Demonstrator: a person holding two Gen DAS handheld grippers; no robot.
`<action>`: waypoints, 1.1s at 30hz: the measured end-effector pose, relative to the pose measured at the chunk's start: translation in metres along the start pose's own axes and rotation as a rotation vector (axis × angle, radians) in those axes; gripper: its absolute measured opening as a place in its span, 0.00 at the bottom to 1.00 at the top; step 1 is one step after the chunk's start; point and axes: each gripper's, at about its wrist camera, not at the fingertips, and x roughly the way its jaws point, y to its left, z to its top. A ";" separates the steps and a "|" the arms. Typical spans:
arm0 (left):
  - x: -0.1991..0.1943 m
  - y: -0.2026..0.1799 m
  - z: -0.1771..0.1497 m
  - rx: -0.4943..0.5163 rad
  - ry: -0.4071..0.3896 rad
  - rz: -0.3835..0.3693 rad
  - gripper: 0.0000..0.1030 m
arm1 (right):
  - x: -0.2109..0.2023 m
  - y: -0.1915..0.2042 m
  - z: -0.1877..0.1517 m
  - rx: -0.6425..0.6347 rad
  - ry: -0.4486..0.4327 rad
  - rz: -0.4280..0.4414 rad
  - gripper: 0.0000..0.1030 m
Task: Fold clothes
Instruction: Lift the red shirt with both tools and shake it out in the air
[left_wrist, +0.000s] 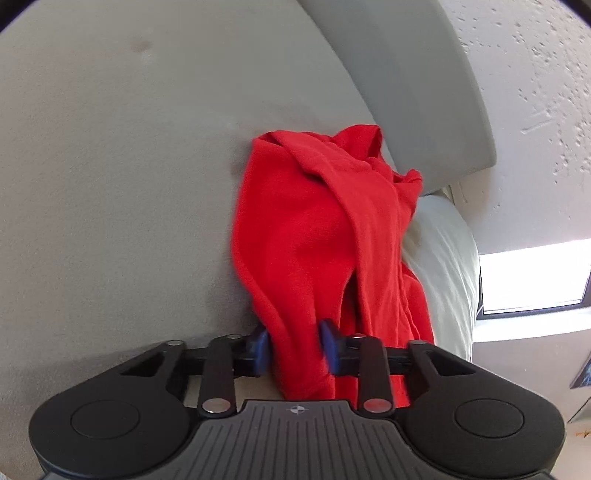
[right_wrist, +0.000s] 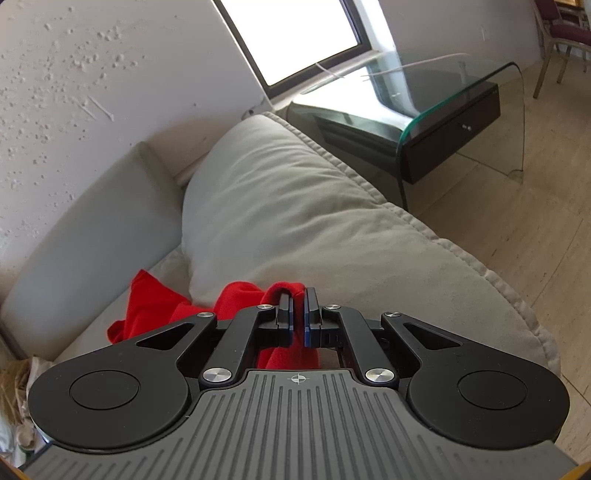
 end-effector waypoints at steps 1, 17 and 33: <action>-0.003 0.004 0.000 -0.016 0.002 -0.005 0.08 | 0.001 -0.001 0.000 0.005 0.006 0.002 0.05; -0.266 -0.127 0.041 0.294 -0.452 -0.358 0.01 | -0.033 0.052 0.033 0.144 0.186 0.353 0.05; -0.467 -0.190 0.005 0.499 -0.791 -0.561 0.01 | -0.263 0.144 0.070 0.034 -0.276 0.865 0.05</action>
